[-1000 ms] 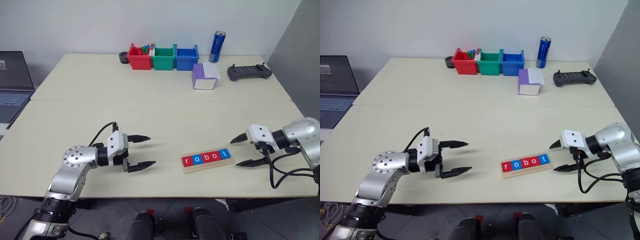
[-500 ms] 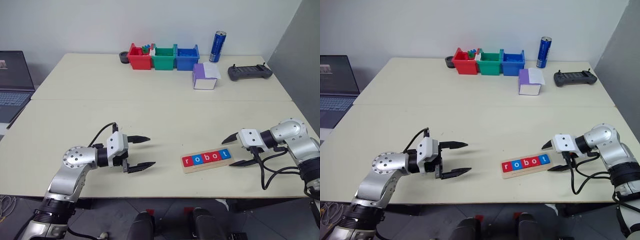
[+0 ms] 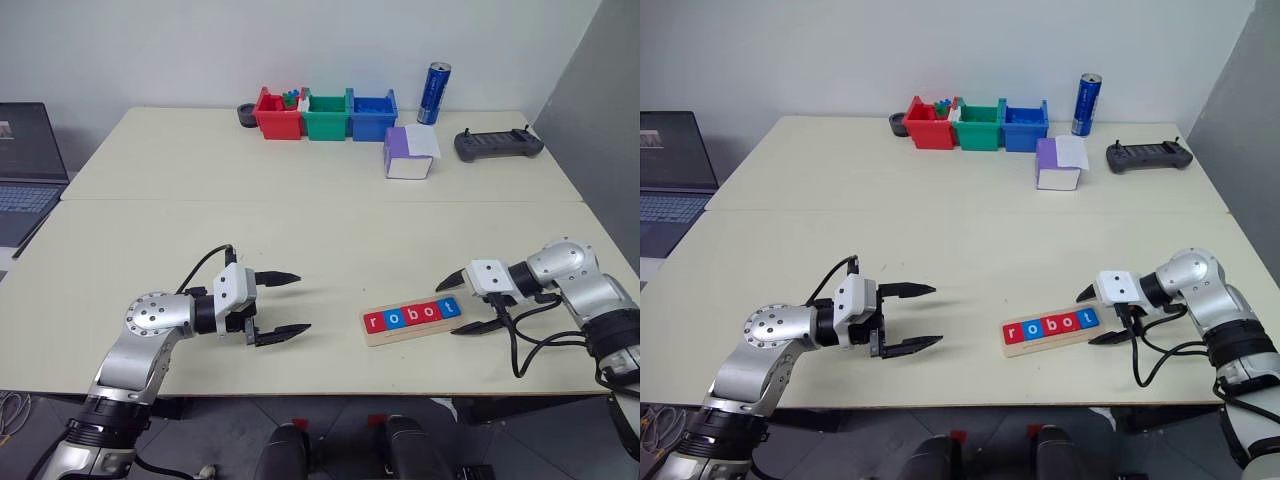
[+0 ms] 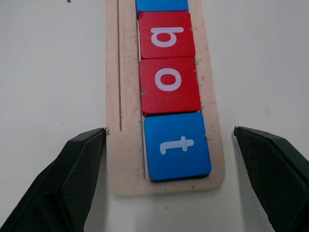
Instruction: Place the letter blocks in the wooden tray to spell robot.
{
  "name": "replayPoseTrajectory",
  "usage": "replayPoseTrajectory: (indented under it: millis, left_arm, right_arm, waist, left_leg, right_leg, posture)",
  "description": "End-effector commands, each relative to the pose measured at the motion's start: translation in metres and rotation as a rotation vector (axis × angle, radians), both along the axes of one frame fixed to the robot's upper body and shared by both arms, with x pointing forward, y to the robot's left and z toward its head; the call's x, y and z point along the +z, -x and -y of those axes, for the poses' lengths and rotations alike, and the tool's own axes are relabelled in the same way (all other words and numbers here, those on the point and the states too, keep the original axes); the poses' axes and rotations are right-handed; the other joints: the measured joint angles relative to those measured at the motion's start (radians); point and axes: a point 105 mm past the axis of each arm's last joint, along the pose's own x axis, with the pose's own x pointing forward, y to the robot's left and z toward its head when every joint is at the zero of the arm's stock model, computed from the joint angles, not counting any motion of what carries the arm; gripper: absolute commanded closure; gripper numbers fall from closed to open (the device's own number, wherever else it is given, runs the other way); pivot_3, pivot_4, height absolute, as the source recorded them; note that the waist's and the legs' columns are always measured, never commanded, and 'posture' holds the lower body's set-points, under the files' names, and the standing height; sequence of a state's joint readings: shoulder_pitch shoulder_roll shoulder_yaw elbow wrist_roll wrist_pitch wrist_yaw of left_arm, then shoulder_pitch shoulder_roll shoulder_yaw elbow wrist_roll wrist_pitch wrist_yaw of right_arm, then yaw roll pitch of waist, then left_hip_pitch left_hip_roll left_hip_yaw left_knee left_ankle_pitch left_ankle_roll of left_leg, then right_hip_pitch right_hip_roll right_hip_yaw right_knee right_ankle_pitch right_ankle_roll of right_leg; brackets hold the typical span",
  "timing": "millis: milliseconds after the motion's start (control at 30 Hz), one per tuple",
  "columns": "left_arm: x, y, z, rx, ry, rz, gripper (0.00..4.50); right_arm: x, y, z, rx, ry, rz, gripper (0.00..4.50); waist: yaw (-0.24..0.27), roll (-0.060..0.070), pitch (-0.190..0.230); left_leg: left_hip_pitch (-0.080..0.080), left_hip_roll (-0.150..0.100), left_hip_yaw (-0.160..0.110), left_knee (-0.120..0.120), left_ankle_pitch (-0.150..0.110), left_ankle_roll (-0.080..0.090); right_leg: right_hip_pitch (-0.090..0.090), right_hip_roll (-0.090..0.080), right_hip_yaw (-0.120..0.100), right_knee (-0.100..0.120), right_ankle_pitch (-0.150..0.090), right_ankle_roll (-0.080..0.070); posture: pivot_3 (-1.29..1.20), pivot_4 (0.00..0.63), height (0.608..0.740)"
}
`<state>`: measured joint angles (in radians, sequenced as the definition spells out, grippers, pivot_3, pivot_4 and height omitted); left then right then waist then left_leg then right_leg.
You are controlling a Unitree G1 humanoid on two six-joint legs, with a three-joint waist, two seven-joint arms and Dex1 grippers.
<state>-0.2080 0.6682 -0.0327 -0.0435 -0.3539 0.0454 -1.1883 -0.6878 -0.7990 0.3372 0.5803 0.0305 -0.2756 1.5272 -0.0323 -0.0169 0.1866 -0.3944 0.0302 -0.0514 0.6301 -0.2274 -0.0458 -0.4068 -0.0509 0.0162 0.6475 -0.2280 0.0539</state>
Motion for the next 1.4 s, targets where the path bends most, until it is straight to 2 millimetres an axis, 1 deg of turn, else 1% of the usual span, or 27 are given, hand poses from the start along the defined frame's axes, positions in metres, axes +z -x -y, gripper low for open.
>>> replayPoseTrajectory:
  millis: [33, 367, 500, 533, 567, 633, 767, 900, 1033, 1100, 1233, 1400]
  left_arm:
    - [0.011, 0.002, 0.0, -0.003, 0.001, 0.044, 0.0]
    - [0.01, 0.005, -0.003, 0.016, -0.002, 0.037, 0.0]
    - [0.011, 0.004, -0.001, 0.014, -0.002, 0.04, 0.0]
    - [0.011, 0.004, -0.001, 0.013, -0.002, 0.04, 0.0]
    - [0.011, 0.004, -0.001, 0.013, -0.003, 0.041, 0.0]
    - [0.011, 0.003, -0.001, 0.013, -0.003, 0.042, 0.0]
    - [0.011, 0.003, -0.001, 0.012, -0.003, 0.042, 0.0]
    - [0.011, 0.003, -0.001, 0.014, -0.002, 0.041, 0.0]
    - [0.011, 0.003, -0.002, 0.014, -0.001, 0.04, 0.0]
    - [0.011, 0.003, -0.002, 0.014, -0.001, 0.041, 0.0]
    - [0.011, 0.003, -0.002, 0.014, -0.001, 0.043, 0.0]
    - [0.01, 0.003, -0.002, 0.014, -0.001, 0.041, 0.0]
  right_arm:
    - [0.004, 0.002, 0.0, 0.052, 0.02, -0.022, 0.02]
    - [-0.003, 0.012, 0.0, 0.08, 0.036, -0.069, 0.02]
    - [-0.007, 0.012, -0.002, 0.063, 0.043, -0.101, 0.02]
    - [-0.007, 0.011, -0.002, 0.055, 0.038, -0.104, 0.38]
    - [-0.007, 0.011, -0.003, 0.051, 0.033, -0.106, 0.5]
    - [-0.007, 0.01, -0.005, 0.036, 0.013, -0.105, 1.09]
    - [-0.004, 0.005, -0.009, 0.0, -0.025, -0.091, 1.1]
    - [-0.002, 0.009, -0.013, -0.016, -0.025, -0.111, 1.1]
    - [0.004, 0.007, -0.023, -0.081, -0.047, -0.112, 1.1]
    - [0.003, 0.006, -0.024, -0.127, -0.022, -0.11, 1.1]
    - [0.008, 0.003, -0.027, -0.19, -0.003, -0.068, 1.1]
    - [0.014, 0.001, -0.026, -0.254, -0.003, -0.005, 1.1]
  waist:
    - [0.0, 0.0, 0.0]
    - [0.0, 0.0, 0.0]
    - [0.0, 0.0, 0.0]
    - [0.0, 0.0, 0.0]
    - [0.0, 0.0, 0.0]
    - [-0.001, 0.0, 0.0]
    - [-0.001, 0.0, 0.0]
    - [-0.002, 0.0, 0.0]
    - [-0.001, 0.0, 0.0]
    - [-0.001, 0.0, 0.0]
    - [0.0, 0.0, 0.0]
    - [0.001, 0.0, 0.0]
  left_leg:
    - [0.0, 0.0, 0.0, 0.0, 0.0, 0.0]
    - [0.0, 0.0, 0.0, 0.0, 0.0, 0.0]
    - [0.0, 0.0, 0.0, 0.0, 0.0, 0.0]
    - [0.0, 0.0, 0.0, 0.0, 0.0, 0.0]
    - [0.0, 0.0, 0.0, 0.0, 0.0, 0.0]
    - [0.001, 0.0, 0.0, 0.0, 0.0, 0.0]
    - [0.002, 0.0, 0.0, 0.0, 0.0, 0.0]
    - [0.002, 0.0, 0.0, 0.0, 0.0, 0.0]
    - [0.002, 0.0, 0.0, 0.0, 0.0, 0.0]
    - [0.001, 0.0, 0.0, 0.0, 0.0, 0.0]
    - [0.001, 0.0, 0.0, 0.0, 0.0, 0.0]
    - [0.001, 0.0, 0.0, 0.0, 0.0, 0.0]
  right_leg:
    - [0.0, 0.0, 0.0, 0.0, 0.0, 0.0]
    - [0.0, 0.0, 0.0, 0.0, 0.0, 0.0]
    - [0.0, 0.0, 0.0, 0.0, 0.0, 0.0]
    - [0.0, 0.0, 0.0, 0.0, 0.0, 0.0]
    - [0.0, 0.0, 0.0, 0.0, 0.0, 0.0]
    - [0.001, 0.0, 0.0, 0.0, 0.0, 0.0]
    - [0.001, 0.0, 0.0, 0.001, 0.0, 0.0]
    - [0.001, 0.0, 0.0, 0.001, 0.0, 0.0]
    - [0.001, 0.0, 0.0, 0.001, 0.0, 0.0]
    - [0.001, 0.0, 0.0, 0.001, 0.0, 0.0]
    - [0.001, 0.0, 0.0, 0.001, -0.002, 0.004]
    - [0.001, 0.0, 0.0, 0.001, -0.002, 0.004]
  posture:
    - [0.0, 0.15, 0.74]
    - [0.0, 0.15, 0.74]
    - [0.0, 0.15, 0.74]
    - [0.0, 0.15, 0.74]
    - [0.0, 0.15, 0.74]
    - [0.0, 0.15, 0.74]
    - [0.0, 0.15, 0.74]
    - [0.0, 0.15, 0.74]
    - [0.0, 0.15, 0.74]
    - [0.0, 0.15, 0.74]
    - [0.0, 0.15, 0.74]
    - [0.0, 0.15, 0.74]
